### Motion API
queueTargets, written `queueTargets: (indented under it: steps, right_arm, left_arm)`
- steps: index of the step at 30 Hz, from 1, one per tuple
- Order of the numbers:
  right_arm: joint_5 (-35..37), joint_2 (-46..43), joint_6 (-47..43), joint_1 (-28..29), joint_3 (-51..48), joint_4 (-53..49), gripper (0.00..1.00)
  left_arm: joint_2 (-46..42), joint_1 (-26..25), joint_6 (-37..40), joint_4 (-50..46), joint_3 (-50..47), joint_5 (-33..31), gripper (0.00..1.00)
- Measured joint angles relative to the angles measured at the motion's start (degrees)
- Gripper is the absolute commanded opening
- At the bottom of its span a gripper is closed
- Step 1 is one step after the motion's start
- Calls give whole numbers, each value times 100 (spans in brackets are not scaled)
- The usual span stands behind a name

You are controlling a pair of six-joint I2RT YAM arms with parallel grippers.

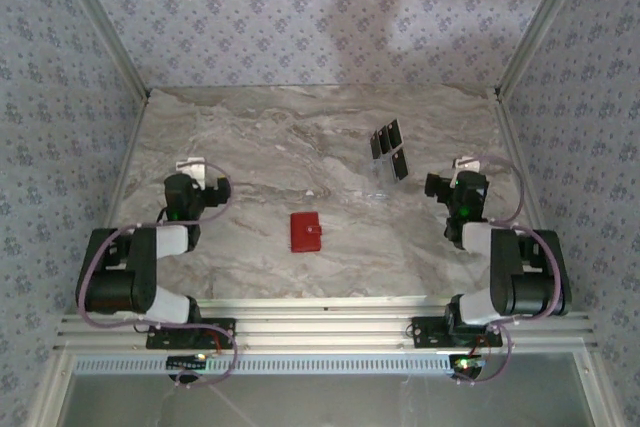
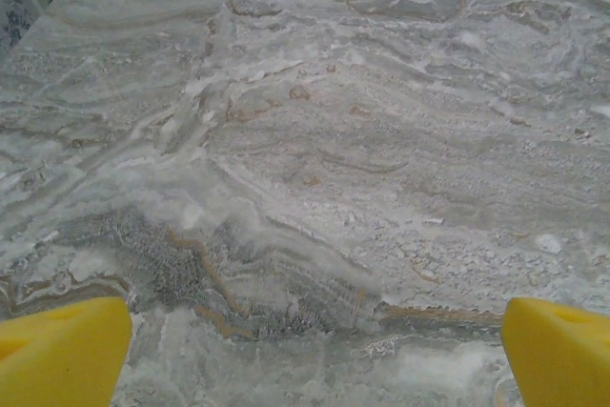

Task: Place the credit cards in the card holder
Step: Reset both arms

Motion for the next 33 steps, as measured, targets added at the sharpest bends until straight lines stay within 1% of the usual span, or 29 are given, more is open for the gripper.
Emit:
queueTargets:
  steps: [2,3,10,17,33]
  right_arm:
    - [-98,225,-22,-20,-105,369,100]
    - [-160,350,-39,-22,-125,481,100]
    - [-431,444,-125,-17,-120,629,100]
    - [-376,444,-221,127,-120,697,100]
    - [-424,444,-238,70,-120,695,100]
  left_arm:
    - [227,13,-4,286,-109,4,100]
    - [293,37,-7,258,-111,42,100]
    - [367,321,-120,251,94,192,100]
    - [367,321,-138,249,122,258,100]
    - [367,321,-179,245,125,256,100]
